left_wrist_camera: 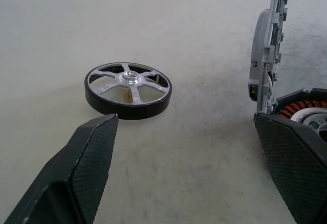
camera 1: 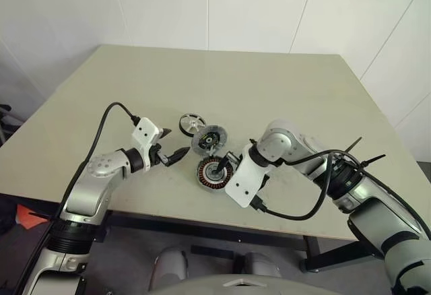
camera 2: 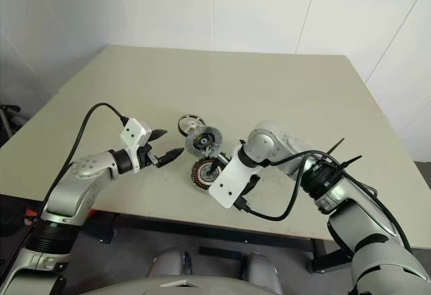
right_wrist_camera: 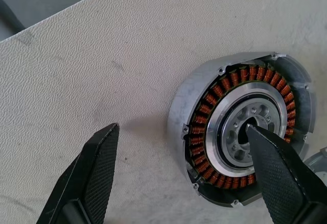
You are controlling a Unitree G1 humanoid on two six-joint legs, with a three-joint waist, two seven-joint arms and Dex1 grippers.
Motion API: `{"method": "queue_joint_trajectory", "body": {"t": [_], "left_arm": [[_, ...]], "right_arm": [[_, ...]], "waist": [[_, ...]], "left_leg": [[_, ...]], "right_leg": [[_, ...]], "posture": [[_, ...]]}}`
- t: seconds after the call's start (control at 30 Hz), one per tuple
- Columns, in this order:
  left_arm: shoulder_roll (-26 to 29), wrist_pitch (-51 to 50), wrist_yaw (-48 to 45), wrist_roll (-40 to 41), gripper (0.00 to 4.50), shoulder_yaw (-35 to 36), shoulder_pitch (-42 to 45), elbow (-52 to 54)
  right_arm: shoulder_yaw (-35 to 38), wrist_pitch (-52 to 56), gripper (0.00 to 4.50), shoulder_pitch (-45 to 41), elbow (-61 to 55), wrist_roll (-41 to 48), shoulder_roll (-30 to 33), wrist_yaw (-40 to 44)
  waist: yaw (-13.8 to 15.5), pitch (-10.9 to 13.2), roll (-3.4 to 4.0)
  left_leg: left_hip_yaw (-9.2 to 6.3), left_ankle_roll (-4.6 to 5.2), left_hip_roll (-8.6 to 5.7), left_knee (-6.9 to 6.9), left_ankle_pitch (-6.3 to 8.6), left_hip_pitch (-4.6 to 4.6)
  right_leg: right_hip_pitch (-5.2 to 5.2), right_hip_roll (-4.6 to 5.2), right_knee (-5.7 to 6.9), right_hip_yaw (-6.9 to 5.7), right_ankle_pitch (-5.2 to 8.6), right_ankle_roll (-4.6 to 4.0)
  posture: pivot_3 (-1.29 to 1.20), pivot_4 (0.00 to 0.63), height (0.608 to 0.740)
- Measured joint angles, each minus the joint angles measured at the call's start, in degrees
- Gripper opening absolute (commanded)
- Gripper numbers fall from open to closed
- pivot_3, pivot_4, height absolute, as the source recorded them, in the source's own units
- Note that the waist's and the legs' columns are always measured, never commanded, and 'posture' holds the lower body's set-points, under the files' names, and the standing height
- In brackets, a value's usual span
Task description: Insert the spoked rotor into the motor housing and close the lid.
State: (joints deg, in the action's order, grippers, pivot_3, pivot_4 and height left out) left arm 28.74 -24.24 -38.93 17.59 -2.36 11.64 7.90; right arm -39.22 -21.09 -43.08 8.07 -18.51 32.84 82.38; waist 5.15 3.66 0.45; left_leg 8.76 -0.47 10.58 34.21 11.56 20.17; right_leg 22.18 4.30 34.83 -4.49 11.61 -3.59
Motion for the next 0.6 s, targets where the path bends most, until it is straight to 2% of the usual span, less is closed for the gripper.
{"method": "queue_joint_trajectory", "body": {"t": [0.23, 0.37, 0.53, 0.6], "left_arm": [[-0.1, -0.1, 0.5, 0.0, 4.5, 0.0, -1.1, 1.4], [-0.1, -0.1, 0.8, 0.0, 4.5, 0.0, -1.2, 1.8], [-0.1, -0.1, 1.2, 0.0, 4.5, 0.1, -1.4, 2.0], [0.0, -0.1, 1.5, -0.1, 4.5, 0.4, -1.5, 2.0]], "right_arm": [[-0.4, -1.2, 4.48, -1.4, 3.9, -1.4, -2.3, -0.5], [-0.7, -2.2, 3.63, -2.0, 5.9, -1.7, -3.1, -0.7], [-0.8, -3.4, 1.97, -3.6, 7.1, -2.0, -3.4, -0.8], [-0.8, -3.6, 1.88, -3.9, 7.1, -2.0, -3.3, -0.8]], "waist": [[-1.1, 0.0, -0.08], [-1.5, -0.1, -0.14], [-1.1, -0.1, -0.15], [-1.2, -0.2, -0.39]], "left_leg": [[-0.01, -0.02, 0.02, 0.01, -0.01, -0.15], [-0.01, -0.06, 0.04, 0.03, -0.04, -0.2], [-0.01, -0.07, 0.03, 0.07, -0.04, -0.19], [-0.02, -0.07, 0.1, 0.06, -0.04, -0.21]], "right_leg": [[-0.15, -0.01, 0.0, 0.0, 0.08, 0.14], [-0.21, -0.02, 0.01, 0.0, 0.18, 0.31], [-0.22, -0.02, 0.03, 0.01, 0.16, 0.29], [-0.24, -0.07, 0.03, 0.02, 0.07, 0.12]], "posture": [[0.0, 0.0, 0.74], [0.0, 0.0, 0.74], [0.0, 0.0, 0.74], [0.0, 0.0, 0.74]]}}
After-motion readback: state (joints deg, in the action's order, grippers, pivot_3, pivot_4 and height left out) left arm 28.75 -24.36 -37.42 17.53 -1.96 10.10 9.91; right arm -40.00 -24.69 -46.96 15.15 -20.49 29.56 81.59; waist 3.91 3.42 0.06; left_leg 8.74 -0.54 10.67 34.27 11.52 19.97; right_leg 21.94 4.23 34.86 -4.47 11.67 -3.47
